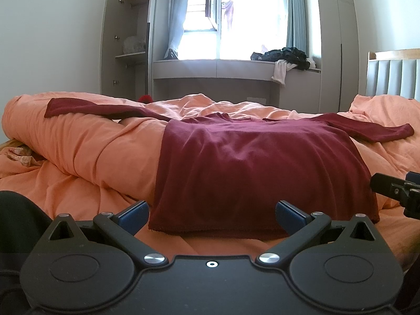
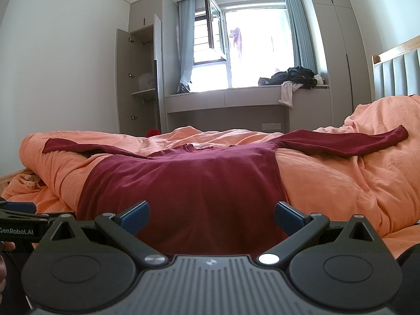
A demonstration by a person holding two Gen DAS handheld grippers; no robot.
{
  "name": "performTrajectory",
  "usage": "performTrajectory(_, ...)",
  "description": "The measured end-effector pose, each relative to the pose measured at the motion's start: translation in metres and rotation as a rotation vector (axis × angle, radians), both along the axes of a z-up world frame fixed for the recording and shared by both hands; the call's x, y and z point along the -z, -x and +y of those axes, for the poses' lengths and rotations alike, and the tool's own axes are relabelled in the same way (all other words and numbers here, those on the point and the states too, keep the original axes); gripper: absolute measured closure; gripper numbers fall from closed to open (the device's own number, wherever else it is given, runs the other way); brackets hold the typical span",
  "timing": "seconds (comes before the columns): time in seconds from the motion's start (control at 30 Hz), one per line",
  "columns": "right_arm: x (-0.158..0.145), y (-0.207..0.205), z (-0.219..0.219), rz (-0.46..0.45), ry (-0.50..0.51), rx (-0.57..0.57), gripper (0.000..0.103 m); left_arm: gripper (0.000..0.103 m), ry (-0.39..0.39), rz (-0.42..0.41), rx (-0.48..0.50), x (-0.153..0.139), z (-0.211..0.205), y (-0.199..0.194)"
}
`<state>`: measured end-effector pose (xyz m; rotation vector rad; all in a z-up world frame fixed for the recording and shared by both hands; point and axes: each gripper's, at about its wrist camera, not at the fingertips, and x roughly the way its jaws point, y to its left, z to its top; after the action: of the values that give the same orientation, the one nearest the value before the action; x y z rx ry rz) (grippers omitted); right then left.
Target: Fold small clothes
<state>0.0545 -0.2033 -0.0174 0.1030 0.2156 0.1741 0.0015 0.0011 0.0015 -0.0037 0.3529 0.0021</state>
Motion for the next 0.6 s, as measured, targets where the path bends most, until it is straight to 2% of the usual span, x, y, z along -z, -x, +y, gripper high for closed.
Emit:
performTrajectory(0.17,0.000,-0.006,0.001,0.032,0.005,0.023,0.000,0.000,-0.011,0.024,0.005,0.001,-0.002,-0.011)
performTrajectory(0.3,-0.002,-0.030,0.007,0.180,0.041,0.090,0.000,0.000,-0.025,0.040,-0.005,-0.005,-0.005,-0.027)
performTrajectory(0.4,-0.002,-0.048,0.007,0.258,0.042,0.120,0.000,0.000,-0.026,0.035,-0.007,-0.016,-0.007,-0.045)
performTrajectory(0.6,-0.013,-0.078,-0.003,0.275,0.038,0.147,0.000,0.000,-0.018,0.060,0.007,-0.039,-0.010,-0.092)
